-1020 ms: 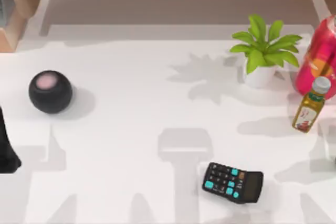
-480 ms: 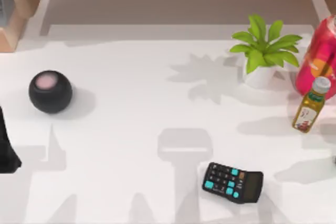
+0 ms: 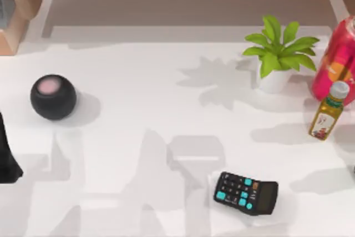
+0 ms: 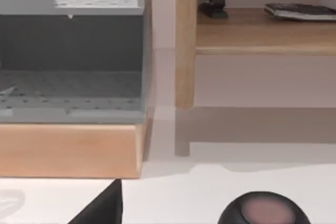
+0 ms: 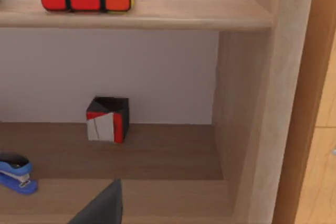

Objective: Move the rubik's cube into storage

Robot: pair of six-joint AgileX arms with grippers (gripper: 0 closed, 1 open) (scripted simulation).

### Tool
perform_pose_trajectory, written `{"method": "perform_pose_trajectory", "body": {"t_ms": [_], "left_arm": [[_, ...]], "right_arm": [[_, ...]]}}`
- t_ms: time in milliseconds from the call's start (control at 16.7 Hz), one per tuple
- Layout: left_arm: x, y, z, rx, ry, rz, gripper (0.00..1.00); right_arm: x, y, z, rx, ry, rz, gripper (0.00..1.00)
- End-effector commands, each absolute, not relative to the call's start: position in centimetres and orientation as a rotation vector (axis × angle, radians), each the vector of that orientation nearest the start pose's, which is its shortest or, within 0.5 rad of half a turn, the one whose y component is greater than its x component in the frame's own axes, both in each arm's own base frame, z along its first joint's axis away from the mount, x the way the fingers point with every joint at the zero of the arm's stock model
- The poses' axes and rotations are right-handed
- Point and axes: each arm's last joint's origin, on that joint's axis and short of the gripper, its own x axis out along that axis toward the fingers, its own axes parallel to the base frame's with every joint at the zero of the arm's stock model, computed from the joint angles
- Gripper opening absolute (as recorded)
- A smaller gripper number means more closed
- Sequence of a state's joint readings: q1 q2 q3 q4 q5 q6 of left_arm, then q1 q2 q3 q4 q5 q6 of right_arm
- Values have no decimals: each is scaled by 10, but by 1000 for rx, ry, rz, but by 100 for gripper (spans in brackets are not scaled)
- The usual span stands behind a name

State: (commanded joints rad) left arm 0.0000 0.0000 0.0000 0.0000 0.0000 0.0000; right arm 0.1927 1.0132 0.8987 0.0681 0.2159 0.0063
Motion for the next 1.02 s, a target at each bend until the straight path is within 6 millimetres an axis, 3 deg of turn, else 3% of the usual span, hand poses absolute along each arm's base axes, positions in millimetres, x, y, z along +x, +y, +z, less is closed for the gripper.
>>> {"method": "perform_pose_trajectory", "body": {"t_ms": [240, 540, 720, 1020], "left_arm": [[106, -1, 160, 0, 0, 0, 100], [106, -1, 160, 0, 0, 0, 100], [106, -1, 160, 0, 0, 0, 100], [106, -1, 160, 0, 0, 0, 100]], "right_arm": [[301, 70, 378, -21, 36, -30, 100], [365, 110, 385, -11, 17, -22, 100], [380, 123, 387, -1, 1, -11, 100], [380, 122, 387, -1, 2, -14, 100]]}}
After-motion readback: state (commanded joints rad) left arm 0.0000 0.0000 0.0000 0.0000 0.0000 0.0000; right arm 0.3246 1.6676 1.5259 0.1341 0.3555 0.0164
